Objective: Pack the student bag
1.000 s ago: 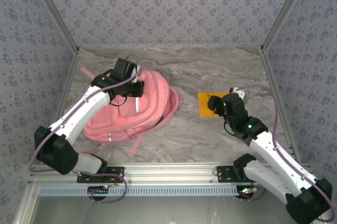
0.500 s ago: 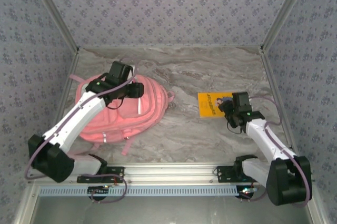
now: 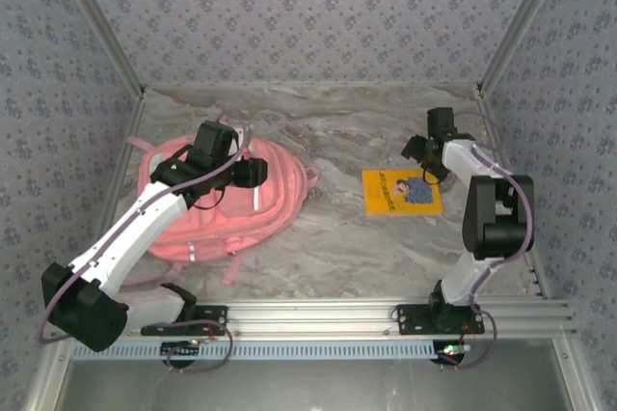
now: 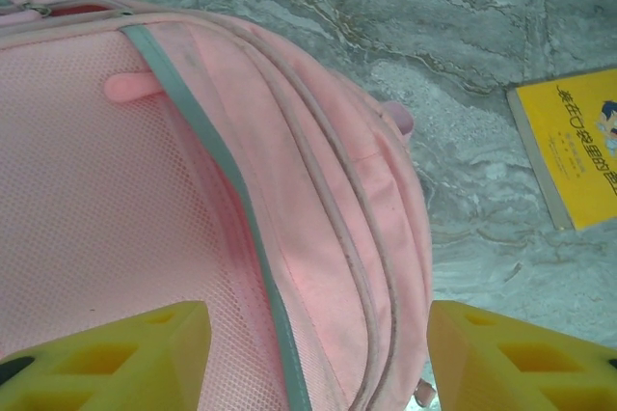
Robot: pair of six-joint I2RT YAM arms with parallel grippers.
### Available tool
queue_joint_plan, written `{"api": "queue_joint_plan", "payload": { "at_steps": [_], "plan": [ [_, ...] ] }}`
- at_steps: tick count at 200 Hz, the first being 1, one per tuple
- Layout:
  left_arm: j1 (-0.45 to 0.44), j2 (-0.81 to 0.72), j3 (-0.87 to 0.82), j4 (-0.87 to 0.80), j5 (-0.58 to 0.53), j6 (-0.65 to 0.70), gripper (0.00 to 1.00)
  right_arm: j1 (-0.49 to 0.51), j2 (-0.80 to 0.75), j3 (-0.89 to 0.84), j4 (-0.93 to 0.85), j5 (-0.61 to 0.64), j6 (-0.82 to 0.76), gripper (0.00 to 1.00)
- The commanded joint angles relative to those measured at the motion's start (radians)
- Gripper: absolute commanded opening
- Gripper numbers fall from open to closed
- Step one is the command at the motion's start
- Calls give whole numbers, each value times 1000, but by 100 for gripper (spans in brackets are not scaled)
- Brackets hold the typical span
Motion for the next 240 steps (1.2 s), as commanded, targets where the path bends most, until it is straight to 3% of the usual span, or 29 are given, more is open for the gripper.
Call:
{"api": "queue_joint_plan", "payload": {
  "at_steps": [1,20,56,99,143,192,226,240],
  "plan": [
    [-6,-35,-6,26,30,31,61,-27,77,130,-48,-48,-127,85],
    [-6,-41,-8,30,27,33,61,-47,171,204,-91,-140,-139,85],
    [-6,-41,-7,35,42,32,61,-38,263,250,-127,-173,-162,84],
    [-6,-35,-4,37,44,35,62,49,279,237,-97,-285,-229,83],
    [-5,-35,-4,37,42,33,62,153,257,185,-99,-291,-221,82],
    [-5,-35,-4,43,38,27,62,294,149,8,-36,-258,-194,81],
    [-10,-27,10,44,48,15,62,361,-37,-227,21,-235,-114,81],
    [-30,-7,36,32,47,12,62,373,-136,-321,50,-295,-94,81]
  ]
}}
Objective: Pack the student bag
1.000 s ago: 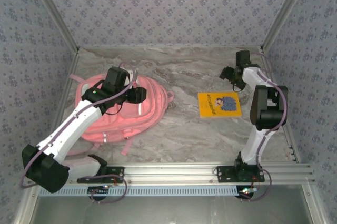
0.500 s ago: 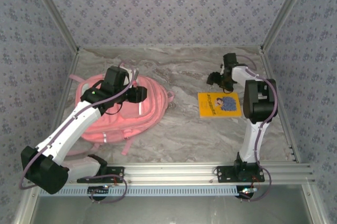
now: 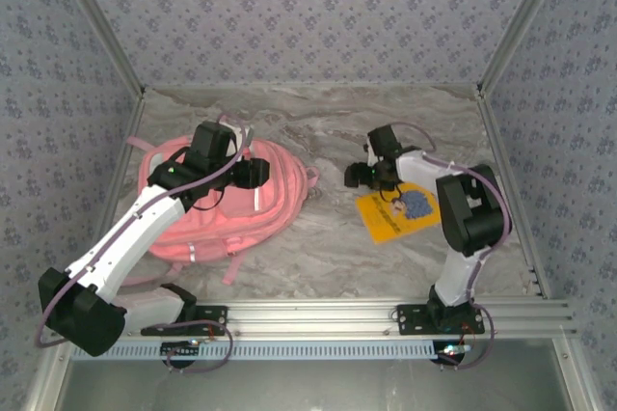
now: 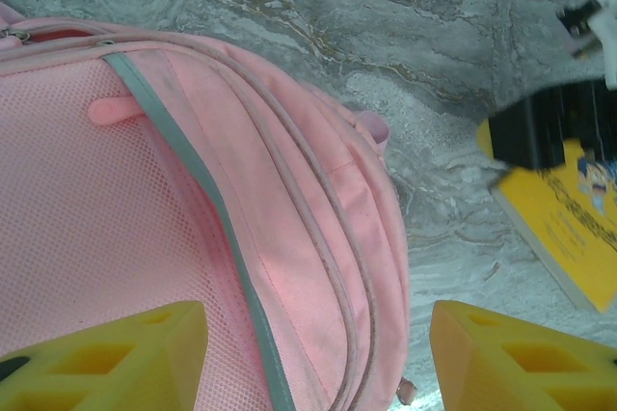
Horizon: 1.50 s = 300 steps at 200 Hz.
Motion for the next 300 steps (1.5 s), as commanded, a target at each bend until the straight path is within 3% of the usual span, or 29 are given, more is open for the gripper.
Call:
{"api": "queue_joint_plan", "payload": {
  "at_steps": [1,36,71,97,113,128,149,157,191,225,251,271,300],
  "plan": [
    [-28,19,45,7,16,-6,62,14,-126,-149,-46,-81,76,81],
    [-141,134,152,-23,-12,-41,63,-22,-386,-275,-108,-5,131,82],
    [-298,327,271,-3,-43,-72,64,-132,-622,-365,-258,292,375,86],
    [-374,482,358,27,-5,-100,64,-200,-656,-378,-392,462,497,90],
    [-399,572,404,50,31,-122,64,-251,-625,-375,-450,517,540,98],
    [-409,645,442,79,85,-140,65,-303,-616,-405,-402,458,529,99],
    [-414,744,508,89,171,-151,66,-356,-629,-475,-208,198,427,98],
    [-415,772,529,85,183,-153,66,-355,-641,-485,-153,154,387,98],
    [-415,833,537,92,185,-161,67,-355,-687,-518,57,-130,306,92],
    [-414,854,494,99,152,-186,67,-344,-590,-473,194,-391,305,89],
    [-403,849,437,120,128,-239,67,-338,-572,-462,137,-326,303,88],
    [-398,845,384,157,140,-278,66,-335,-595,-476,57,-192,298,88],
    [-398,843,322,222,182,-326,65,-311,-600,-525,57,-159,300,89]
  ]
}}
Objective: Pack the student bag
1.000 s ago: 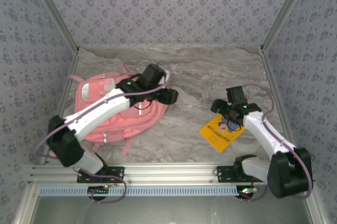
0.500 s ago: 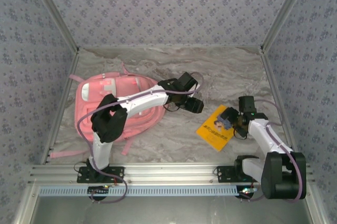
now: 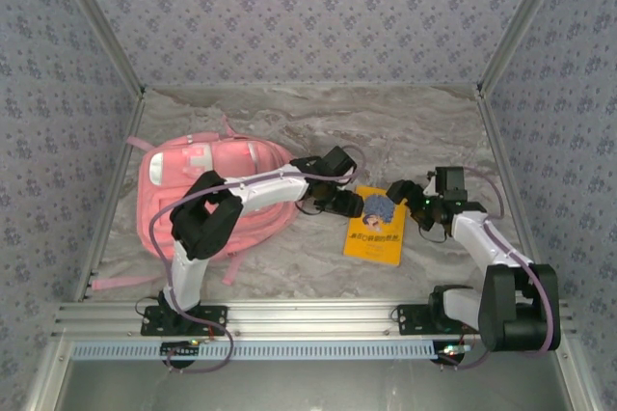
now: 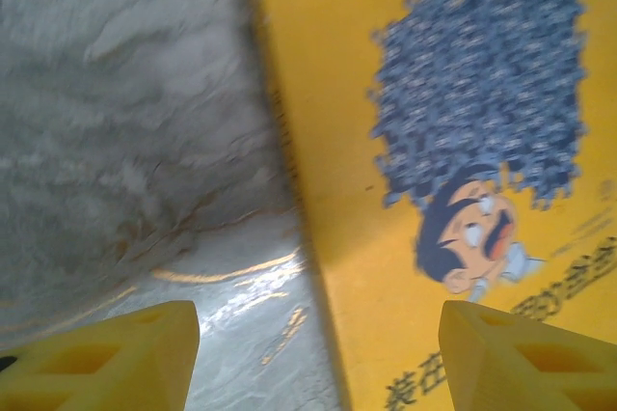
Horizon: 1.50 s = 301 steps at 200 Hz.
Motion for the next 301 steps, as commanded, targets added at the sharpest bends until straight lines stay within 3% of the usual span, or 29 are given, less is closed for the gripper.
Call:
{"api": "queue_joint_plan", "payload": {
  "at_steps": [1,25,75,116,190,275,301],
  "plan": [
    [6,1,-41,74,37,-65,65,25,-10,-30,-50,59,-21,89],
    [5,8,-82,147,104,-108,62,61,-5,-62,-36,69,-40,88],
    [5,14,-116,214,145,-134,48,144,-7,-64,8,43,-42,74],
    [6,42,-119,243,180,-150,39,152,-7,-54,11,7,-42,66],
    [14,33,-143,246,172,-149,36,162,-113,-32,-43,4,-23,48],
    [14,29,-150,234,159,-139,34,176,-172,-11,-74,-63,16,40],
    [14,23,-155,234,157,-140,33,178,-175,-20,-39,-100,52,30]
  ]
}}
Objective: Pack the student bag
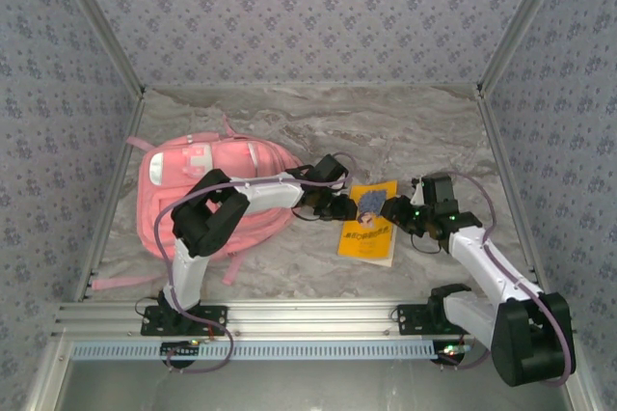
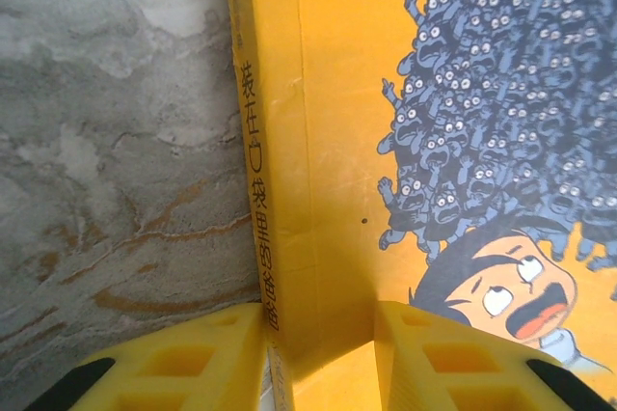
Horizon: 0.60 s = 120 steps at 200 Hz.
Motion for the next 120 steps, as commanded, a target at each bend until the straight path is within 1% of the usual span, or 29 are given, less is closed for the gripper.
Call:
{"api": "queue_joint_plan", "payload": {
  "at_steps": [1,38,56,80,107,120],
  "plan": [
    [-11,1,-26,13,11,5,33,13,-15,21,26,-83,49,30],
    [-10,-10,-35,15,9,4,31,14,14,-3,50,-89,47,26],
    [-10,-15,-41,18,9,3,29,14,26,-16,59,-91,47,20],
    [-12,-20,-49,24,11,-4,27,13,37,-26,69,-85,41,17],
    [-12,-29,-51,24,12,-4,25,14,55,-24,64,-78,26,17],
    [-12,-34,-54,21,10,-4,25,14,66,-25,70,-78,22,19]
  ]
}}
